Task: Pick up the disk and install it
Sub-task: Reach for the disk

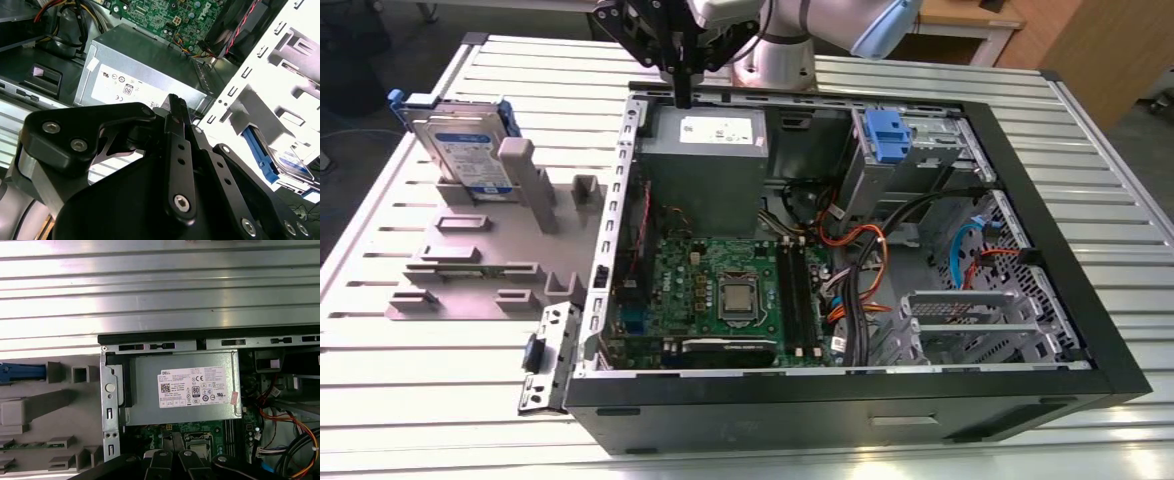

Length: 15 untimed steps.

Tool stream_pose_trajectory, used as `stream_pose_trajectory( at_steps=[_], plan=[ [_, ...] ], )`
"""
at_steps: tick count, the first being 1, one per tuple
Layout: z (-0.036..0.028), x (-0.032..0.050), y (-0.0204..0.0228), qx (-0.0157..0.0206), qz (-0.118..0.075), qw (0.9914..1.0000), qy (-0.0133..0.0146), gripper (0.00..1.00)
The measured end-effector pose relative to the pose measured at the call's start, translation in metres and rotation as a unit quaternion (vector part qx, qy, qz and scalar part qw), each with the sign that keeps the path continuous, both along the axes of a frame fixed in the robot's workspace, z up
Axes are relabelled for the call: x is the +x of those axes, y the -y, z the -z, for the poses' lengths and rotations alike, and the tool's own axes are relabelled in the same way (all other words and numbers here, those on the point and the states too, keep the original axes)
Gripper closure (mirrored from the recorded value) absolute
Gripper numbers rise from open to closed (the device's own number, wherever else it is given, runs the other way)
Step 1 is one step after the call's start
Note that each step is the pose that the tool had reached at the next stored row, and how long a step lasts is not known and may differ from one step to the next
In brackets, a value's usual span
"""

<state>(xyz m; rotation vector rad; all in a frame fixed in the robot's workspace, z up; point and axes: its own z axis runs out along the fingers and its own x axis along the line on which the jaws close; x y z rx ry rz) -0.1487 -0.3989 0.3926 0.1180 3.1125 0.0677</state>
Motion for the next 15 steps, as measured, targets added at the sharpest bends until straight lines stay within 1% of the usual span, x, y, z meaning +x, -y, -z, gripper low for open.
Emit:
stream_pose_trajectory(
  at_steps=[4,9,15],
  plan=[
    [0.0,-0.0006,0.0,0.0,0.0,1.0,0.0,0.89],
    [0.0,-0.005,0.0,0.0001,0.0,1.0,0.0,0.89],
    [0.0,-0.0069,0.0,0.0,0.0,1.0,0.0,0.89]
  ],
)
